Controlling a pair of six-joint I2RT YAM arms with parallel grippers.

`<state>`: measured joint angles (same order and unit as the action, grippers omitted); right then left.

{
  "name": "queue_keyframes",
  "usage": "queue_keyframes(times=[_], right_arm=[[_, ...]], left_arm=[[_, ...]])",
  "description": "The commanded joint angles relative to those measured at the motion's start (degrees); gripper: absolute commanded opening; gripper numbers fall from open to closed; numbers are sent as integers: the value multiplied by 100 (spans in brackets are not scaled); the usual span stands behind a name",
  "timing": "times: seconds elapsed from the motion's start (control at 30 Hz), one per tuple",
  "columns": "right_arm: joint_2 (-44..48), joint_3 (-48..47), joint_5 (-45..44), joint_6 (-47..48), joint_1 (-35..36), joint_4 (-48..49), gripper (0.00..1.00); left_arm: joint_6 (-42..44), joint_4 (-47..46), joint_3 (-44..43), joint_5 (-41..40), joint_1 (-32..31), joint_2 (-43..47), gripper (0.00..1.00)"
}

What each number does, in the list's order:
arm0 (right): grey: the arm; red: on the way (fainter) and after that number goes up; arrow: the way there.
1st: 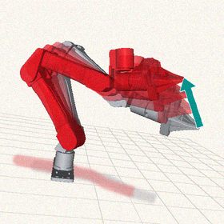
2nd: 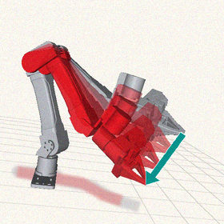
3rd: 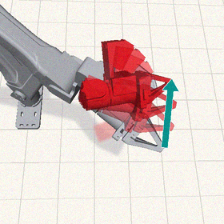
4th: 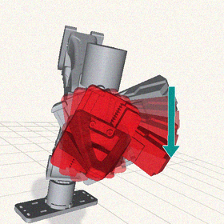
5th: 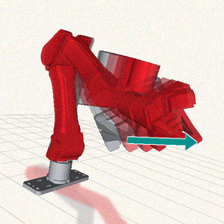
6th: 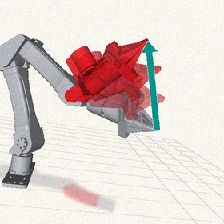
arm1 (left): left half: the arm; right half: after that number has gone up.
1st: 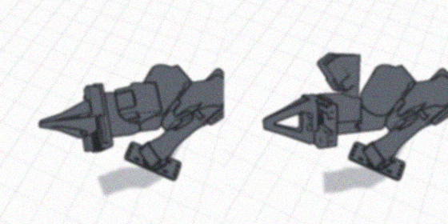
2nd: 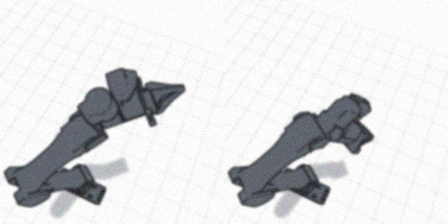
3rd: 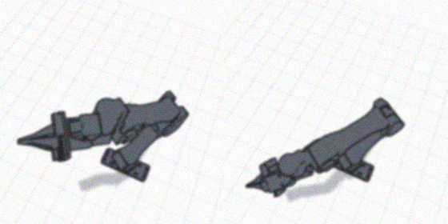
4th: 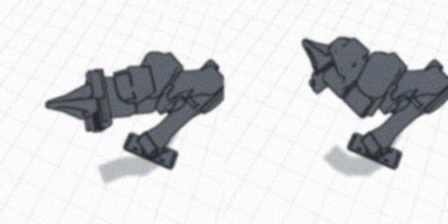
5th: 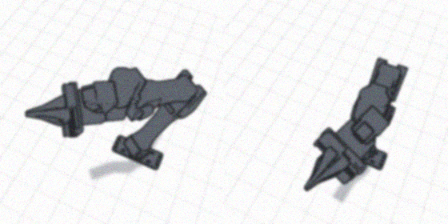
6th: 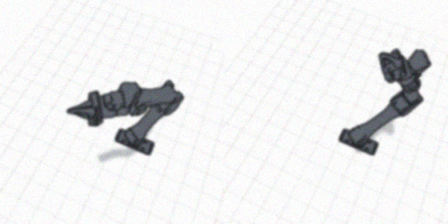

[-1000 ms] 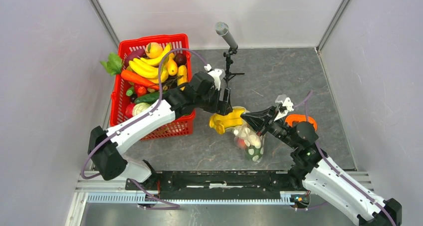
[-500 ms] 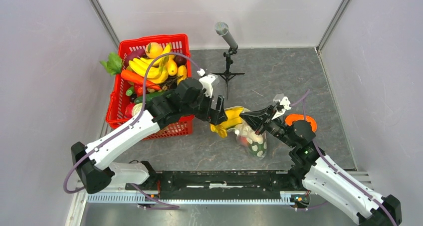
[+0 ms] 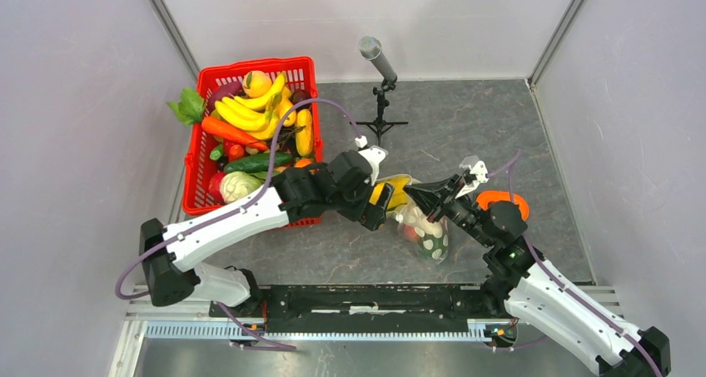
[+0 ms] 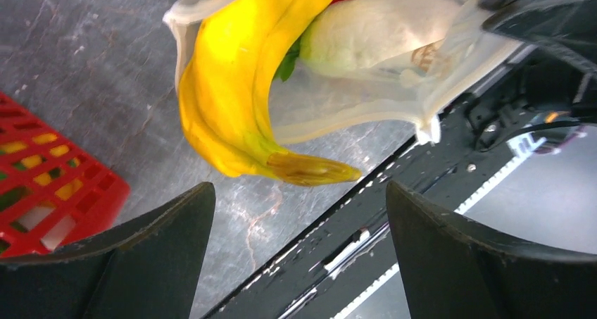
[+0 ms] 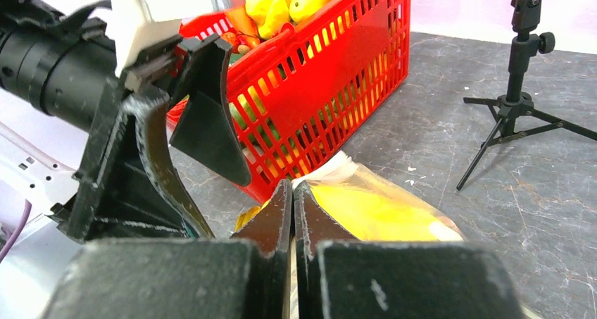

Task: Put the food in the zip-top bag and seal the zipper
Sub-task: Place the fake fruit in the zipper food storage bag.

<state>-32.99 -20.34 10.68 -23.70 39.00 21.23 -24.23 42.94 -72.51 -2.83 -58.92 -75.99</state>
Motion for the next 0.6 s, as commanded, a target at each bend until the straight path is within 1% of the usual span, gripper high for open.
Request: queue_keyframes(times=[0.0,0.07,0.2,0.4,0.5,0.57], right_arm=[[176,-222,-250,53,28,105,1],[240,-182,-337,44,28,91,1],[344,-148,-461,43,28,100,1],[381,-186,-437,44,28,48,2],[412,-185,-422,60,28,31,2],[430,-181,-426,61,28,43,2]], left_arm=[[-530,699,-578,-1303,-334,-250,96],[-763,817,-652,-1483,-400,-373,97],[-997,762,-624,-1710,-489,-518,96],[-1068,71,-284,-1563,-535,-473,95],[-1198,-357,-62,-1440,-540,-425,98],[-1280,-711,165,-1398,-534,-385,98]])
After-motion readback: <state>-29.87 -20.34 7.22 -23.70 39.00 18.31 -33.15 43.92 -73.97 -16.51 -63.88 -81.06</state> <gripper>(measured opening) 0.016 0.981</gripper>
